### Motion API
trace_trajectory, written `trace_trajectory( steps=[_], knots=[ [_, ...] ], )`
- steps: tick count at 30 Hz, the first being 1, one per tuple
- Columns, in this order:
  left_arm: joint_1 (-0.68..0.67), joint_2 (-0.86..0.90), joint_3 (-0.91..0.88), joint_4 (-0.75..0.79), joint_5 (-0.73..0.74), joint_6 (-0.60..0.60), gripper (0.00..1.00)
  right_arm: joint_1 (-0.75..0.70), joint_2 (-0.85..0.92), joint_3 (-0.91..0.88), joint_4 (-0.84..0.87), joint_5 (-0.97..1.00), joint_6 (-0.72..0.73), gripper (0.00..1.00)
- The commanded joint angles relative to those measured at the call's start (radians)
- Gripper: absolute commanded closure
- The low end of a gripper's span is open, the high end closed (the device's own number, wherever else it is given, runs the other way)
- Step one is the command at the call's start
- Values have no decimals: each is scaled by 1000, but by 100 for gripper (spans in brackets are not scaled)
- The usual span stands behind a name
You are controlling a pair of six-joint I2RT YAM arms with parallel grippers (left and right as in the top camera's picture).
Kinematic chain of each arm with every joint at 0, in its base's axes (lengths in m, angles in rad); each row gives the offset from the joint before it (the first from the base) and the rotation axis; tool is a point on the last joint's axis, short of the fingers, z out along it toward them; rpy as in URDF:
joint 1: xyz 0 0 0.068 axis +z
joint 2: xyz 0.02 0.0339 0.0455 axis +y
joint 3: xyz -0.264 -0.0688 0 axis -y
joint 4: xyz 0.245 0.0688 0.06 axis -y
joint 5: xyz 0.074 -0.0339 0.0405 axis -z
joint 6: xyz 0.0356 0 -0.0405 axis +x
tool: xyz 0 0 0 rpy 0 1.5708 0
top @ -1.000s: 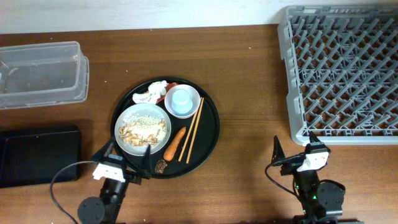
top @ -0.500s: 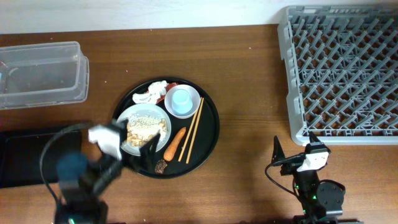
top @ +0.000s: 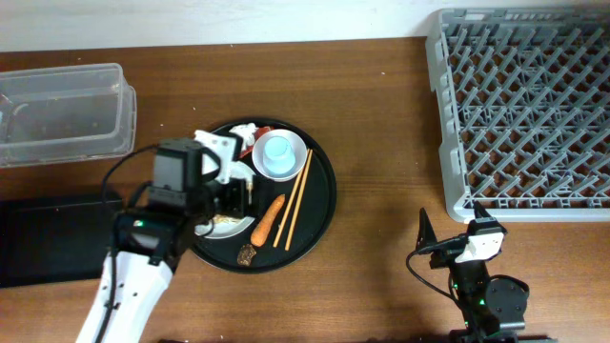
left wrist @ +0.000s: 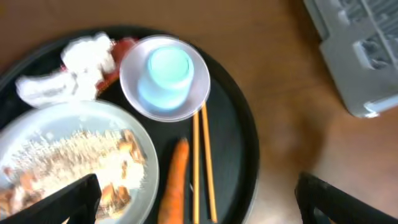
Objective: Sort waste into correct bins and load items into the dishwasher rack
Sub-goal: 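Reach the left gripper to the rice plate rim and grasp it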
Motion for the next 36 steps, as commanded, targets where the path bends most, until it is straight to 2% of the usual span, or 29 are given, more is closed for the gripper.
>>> trace_trajectory(
  steps=[1, 5, 9, 13, 19, 20, 24, 26, 30, 36],
  knots=[
    [-64, 38, 26, 14, -145, -23, 1, -6, -8, -16, 3, 9, -6, 2],
    [-65, 112, 27, 26, -173, -40, 1, -6, -8, -16, 3, 9, -5, 2],
    [-66, 209, 27, 24, -174, -167, 1, -6, -8, -16, 3, 9, -6, 2],
    [-66, 305, 27, 29, -239, -208, 22, -6, -8, -16, 3, 9, -6, 2],
    [-66, 377, 27, 55, -286, -211, 27, -6, -8, -16, 3, 9, -6, 2],
    [-66, 388, 26, 55, -286, -211, 31, -6, -8, -16, 3, 9, -6, 2],
    [-103, 432, 27, 59, -286, -211, 36, -6, -8, -16, 3, 9, -6, 2],
    [-134, 454, 27, 66, -319, -225, 37, -6, -8, -16, 3, 9, -5, 2],
    [-176, 504, 26, 77, -487, -274, 37, -6, -8, -16, 3, 9, -5, 2],
    [-180, 557, 26, 132, -504, -274, 38, -6, -8, -16, 3, 9, -6, 2]
  ],
)
